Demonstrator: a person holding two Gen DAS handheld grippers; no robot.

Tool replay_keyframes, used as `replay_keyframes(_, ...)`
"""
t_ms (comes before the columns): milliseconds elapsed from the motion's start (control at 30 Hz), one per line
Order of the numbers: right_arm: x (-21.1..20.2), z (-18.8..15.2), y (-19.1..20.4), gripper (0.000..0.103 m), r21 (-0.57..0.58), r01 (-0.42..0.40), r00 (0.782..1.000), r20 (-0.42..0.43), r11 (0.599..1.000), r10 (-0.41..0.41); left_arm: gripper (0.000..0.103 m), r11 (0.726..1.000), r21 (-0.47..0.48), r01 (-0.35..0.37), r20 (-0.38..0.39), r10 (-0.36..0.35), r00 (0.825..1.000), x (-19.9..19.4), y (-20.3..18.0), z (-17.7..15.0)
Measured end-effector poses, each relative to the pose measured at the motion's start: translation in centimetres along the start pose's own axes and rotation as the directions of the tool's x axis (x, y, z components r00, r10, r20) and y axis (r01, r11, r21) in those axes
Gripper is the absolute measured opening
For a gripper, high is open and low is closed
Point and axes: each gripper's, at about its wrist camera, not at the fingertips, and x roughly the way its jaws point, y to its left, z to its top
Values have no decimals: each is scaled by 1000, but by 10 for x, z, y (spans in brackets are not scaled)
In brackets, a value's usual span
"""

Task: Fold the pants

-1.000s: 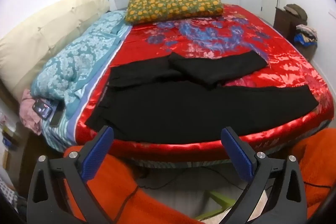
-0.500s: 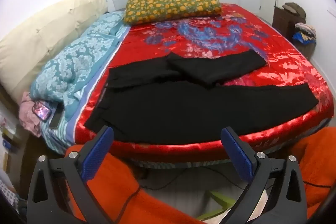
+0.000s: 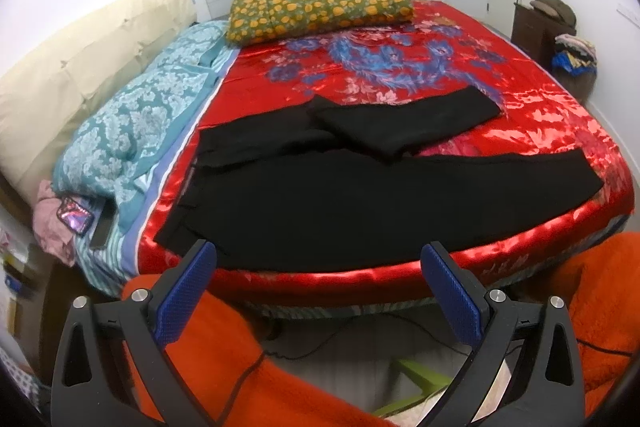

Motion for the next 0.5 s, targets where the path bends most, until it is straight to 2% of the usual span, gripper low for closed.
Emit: replay_keyframes(500,8,0,14,103,-38,-24,999,-30,999,22,102,1000,-26,4,-35,-5,999,8,9,-4)
